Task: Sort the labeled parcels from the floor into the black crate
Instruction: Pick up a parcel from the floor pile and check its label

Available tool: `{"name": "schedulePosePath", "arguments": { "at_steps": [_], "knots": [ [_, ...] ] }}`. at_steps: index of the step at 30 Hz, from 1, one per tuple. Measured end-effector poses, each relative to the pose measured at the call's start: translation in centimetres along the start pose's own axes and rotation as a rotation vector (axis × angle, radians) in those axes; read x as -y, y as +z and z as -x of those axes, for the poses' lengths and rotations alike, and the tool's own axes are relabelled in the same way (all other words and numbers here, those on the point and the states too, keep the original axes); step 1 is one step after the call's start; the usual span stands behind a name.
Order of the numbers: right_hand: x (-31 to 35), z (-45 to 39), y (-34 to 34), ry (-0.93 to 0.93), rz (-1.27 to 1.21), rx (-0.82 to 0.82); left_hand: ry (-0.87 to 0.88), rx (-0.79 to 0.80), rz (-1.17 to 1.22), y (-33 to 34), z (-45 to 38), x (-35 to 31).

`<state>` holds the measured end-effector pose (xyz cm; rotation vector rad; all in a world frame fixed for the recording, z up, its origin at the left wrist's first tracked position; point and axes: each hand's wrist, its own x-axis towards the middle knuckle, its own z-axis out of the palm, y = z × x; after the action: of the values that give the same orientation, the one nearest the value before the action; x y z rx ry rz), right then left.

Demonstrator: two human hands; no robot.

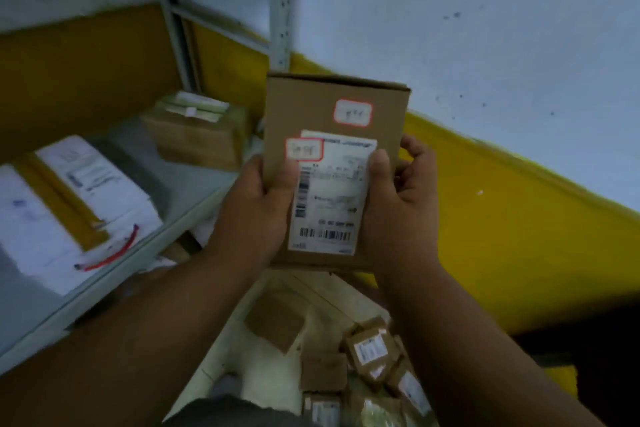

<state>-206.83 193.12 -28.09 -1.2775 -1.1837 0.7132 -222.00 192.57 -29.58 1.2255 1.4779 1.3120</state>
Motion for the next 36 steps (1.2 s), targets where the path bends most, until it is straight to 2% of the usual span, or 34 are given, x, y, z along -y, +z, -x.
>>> {"name": "schedulePosePath", "arguments": {
  "at_steps": [3,4,7,12,18,21,24,31,33,36],
  "knots": [
    [0.6,1.7,-0.4,0.037,-0.092,0.393,-0.051,-0.26,-0.07,-1.3,4.1,-0.7],
    [0.6,2.6,-0.6,0.007,-0.084,0.478,-0.076,-0.321,-0.067,-1.6,5.8,-0.7],
    [1.2,5.8,-0.6,-0.121,-0.095,0.565,-0.121,-0.464,-0.099,-2.6,10.9,-1.1],
    [3.9,12.5,0.7,-0.189,-0.092,0.738,-0.131,-0.691,-0.163,-7.1,19.7,-2.3],
    [8.4,23.0,3.4,-0.289,-0.162,0.933,-0.141,-0.945,-0.121,-13.5,31.2,-3.3],
    [10.9,31.5,5.3,-0.307,-0.262,1.087,-0.145,-1.083,-0.092,-18.0,39.7,-2.7],
    [13.1,43.5,6.7,-0.317,-0.352,1.277,-0.18,-1.278,-0.121,-22.7,50.9,-1.7],
    [17.8,71.1,5.7,-0.4,-0.548,1.619,-0.163,-1.67,-0.099,-30.8,76.3,-0.3],
    [19.4,76.0,5.3,-0.434,-0.533,1.661,-0.18,-1.7,-0.112,-31.9,81.0,-0.6],
    [21.9,81.3,5.3,-0.58,-0.545,1.661,-0.253,-1.755,-0.1,-33.8,86.6,-0.9]
  ]
}}
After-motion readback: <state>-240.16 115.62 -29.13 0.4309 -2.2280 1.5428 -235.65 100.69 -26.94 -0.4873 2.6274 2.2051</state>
